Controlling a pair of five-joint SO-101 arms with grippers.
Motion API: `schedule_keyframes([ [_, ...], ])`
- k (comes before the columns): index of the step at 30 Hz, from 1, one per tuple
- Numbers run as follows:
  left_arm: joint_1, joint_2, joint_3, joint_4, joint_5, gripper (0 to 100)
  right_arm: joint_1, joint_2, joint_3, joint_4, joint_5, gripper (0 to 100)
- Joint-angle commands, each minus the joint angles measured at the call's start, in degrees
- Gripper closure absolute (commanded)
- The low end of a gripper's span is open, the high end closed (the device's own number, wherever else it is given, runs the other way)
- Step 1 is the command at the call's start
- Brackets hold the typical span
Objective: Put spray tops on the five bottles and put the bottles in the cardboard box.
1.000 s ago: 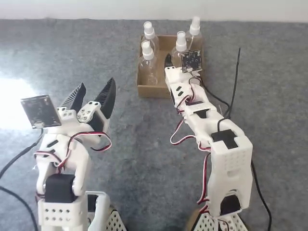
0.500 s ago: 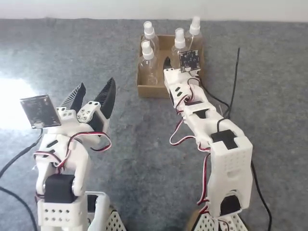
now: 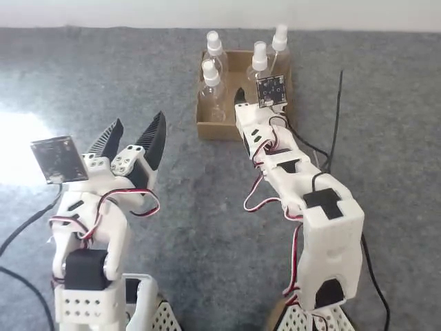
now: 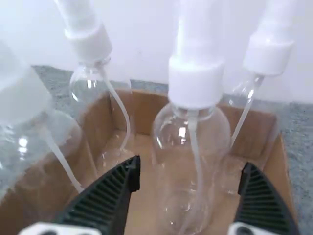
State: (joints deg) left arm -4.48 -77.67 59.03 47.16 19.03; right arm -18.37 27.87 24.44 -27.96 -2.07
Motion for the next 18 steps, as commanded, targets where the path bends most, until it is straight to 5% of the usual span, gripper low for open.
schedule_keyframes([
  [1, -0.26, -0.7, -0.57, -1.58, -0.35, 75, -0.31, -6.64, 1.05, 0.22, 0.0, 70.7],
  [18, -0.26, -0.7, -0.57, -1.58, -0.35, 75, -0.13, -22.99, 15.56, 0.31, 0.09, 80.8],
])
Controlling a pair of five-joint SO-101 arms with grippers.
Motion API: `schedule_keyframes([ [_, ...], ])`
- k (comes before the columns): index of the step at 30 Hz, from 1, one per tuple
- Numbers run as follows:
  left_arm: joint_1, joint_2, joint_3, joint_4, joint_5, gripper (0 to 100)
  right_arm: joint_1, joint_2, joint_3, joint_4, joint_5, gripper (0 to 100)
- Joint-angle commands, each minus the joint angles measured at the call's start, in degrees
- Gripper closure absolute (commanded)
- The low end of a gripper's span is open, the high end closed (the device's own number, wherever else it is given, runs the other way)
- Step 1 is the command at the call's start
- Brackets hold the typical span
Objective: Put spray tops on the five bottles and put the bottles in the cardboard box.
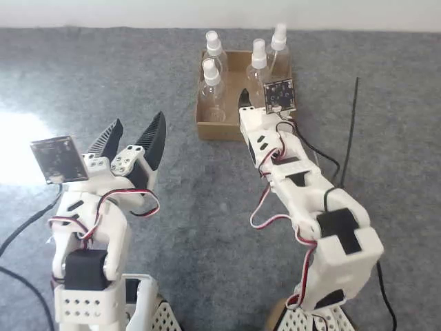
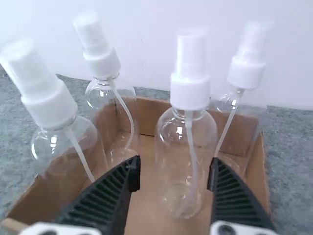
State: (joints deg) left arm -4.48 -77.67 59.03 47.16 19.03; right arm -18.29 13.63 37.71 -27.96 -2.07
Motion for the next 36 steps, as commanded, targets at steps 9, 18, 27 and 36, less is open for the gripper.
schedule_keyframes([
  [9, -2.81, -0.7, -2.59, -1.32, -0.35, 75, -0.13, -27.82, 6.59, 23.16, 0.0, 80.8],
  [18, -16.7, -0.7, -7.34, -0.7, -0.35, 75, -0.22, -39.52, 6.77, 39.52, -0.35, 80.8],
  [27, -37.45, -0.7, -13.41, 16.62, -10.11, 75, -0.66, -46.02, 6.77, 47.34, -0.44, 80.8],
  [36, -55.74, -0.26, -12.88, 25.67, -21.71, 75, -0.66, -46.37, 6.86, 47.96, -0.53, 80.8],
])
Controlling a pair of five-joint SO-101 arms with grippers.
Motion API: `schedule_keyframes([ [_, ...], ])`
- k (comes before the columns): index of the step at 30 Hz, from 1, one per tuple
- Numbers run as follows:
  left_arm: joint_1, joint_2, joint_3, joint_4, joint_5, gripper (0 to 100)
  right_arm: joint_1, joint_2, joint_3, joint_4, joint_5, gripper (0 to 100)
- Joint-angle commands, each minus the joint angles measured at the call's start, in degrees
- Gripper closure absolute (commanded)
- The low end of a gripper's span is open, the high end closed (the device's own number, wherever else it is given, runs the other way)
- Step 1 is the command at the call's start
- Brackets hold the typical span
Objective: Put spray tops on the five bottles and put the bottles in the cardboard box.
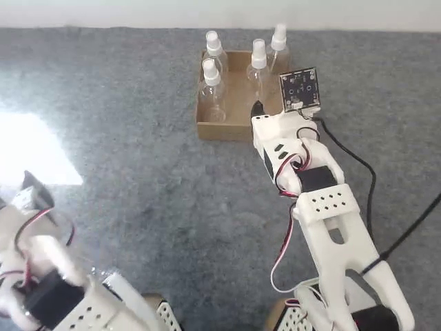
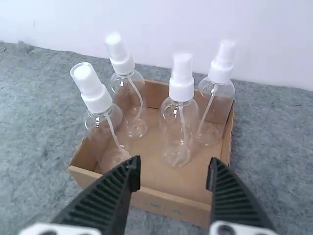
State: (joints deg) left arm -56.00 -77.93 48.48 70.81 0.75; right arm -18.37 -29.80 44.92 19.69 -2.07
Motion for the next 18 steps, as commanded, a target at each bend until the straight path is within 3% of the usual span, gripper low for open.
schedule_keyframes([
  [1, -5.71, 0.0, -1.89, 2.99, -4.75, 75, -0.57, -2.95, -0.35, 0.31, -0.53, 80.8],
  [9, -14.95, 0.09, 6.73, 7.74, -13.1, 75, -0.57, -2.77, -0.35, 0.31, -0.53, 80.8],
  [18, -21.71, 0.18, 18.42, 4.48, -18.55, 75, -0.57, -2.77, -0.35, 0.31, -0.53, 80.8],
])
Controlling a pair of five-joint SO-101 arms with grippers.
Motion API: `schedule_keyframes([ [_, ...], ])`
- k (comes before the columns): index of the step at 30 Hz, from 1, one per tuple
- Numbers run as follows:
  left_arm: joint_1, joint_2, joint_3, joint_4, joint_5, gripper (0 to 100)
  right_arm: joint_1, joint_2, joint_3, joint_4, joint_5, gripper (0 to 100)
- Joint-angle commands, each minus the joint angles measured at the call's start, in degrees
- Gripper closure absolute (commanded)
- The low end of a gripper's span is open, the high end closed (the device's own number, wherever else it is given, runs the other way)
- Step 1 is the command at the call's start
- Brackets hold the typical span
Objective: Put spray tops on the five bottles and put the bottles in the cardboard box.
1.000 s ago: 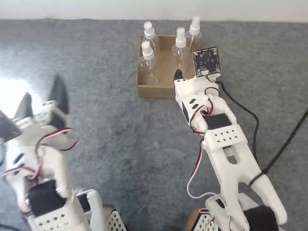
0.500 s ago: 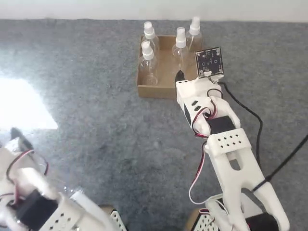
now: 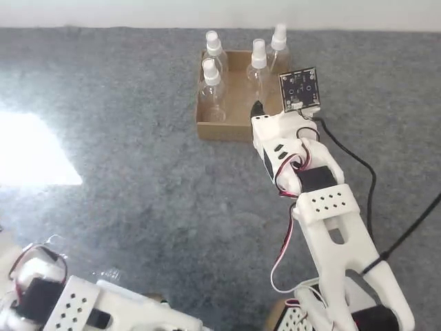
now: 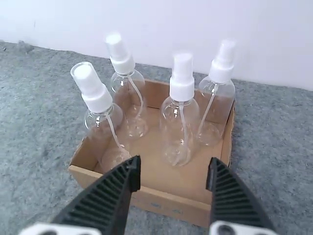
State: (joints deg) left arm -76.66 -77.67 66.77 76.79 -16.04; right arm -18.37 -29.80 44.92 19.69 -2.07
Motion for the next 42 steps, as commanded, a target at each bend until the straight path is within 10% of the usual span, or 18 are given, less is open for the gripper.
schedule_keyframes([
  [1, -1.23, 0.0, 0.31, -1.49, -2.29, 75, -0.57, -2.77, -0.35, 0.31, -0.53, 80.8],
  [27, 1.14, 57.14, -14.81, -14.33, -5.01, 75, -0.57, -2.77, -0.35, 0.31, -0.53, 80.8],
  [42, 23.47, 63.38, -14.9, -24.0, 0.62, 75, -0.57, -2.77, -0.35, 0.31, -0.53, 80.8],
])
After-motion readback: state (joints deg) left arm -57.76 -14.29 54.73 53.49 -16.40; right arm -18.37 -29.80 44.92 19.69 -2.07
